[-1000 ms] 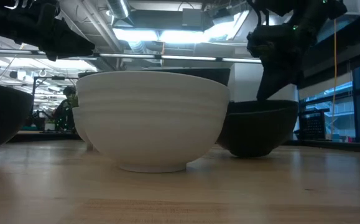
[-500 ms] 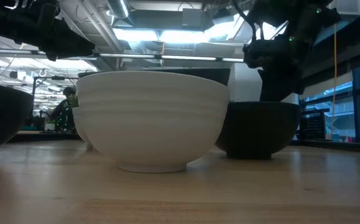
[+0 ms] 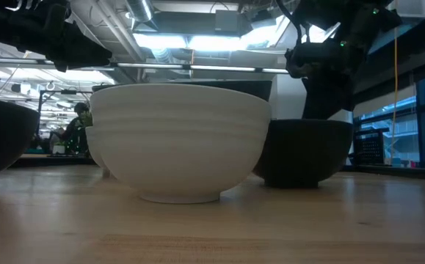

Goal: Nest bowls inside each other
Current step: Stack the top black bowl on the bottom right stacked black bowl

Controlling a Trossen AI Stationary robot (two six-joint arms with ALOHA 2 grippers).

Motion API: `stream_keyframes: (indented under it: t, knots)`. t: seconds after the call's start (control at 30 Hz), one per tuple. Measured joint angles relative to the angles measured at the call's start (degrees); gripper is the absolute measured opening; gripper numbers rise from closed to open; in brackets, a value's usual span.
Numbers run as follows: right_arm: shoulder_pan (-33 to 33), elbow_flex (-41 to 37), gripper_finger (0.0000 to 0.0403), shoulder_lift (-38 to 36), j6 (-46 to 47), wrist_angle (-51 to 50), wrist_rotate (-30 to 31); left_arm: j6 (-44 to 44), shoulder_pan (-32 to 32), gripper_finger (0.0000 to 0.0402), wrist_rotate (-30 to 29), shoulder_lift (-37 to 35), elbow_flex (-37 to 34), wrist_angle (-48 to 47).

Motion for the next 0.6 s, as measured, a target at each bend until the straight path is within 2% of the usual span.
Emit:
stream_keyframes:
  t: [0.3,0.6]
  knots:
    - [0.00,0.00,0.0116,-0.02,0.28,0.34,0.00,0.00,0.02,0.0183,0.00,0.00,0.00,0.00]
    - [0.52,0.00,0.0133,-0.02,-1.33,1.58,0.37,0.00,0.00,0.0183,-0.01,0.00,0.00,0.00]
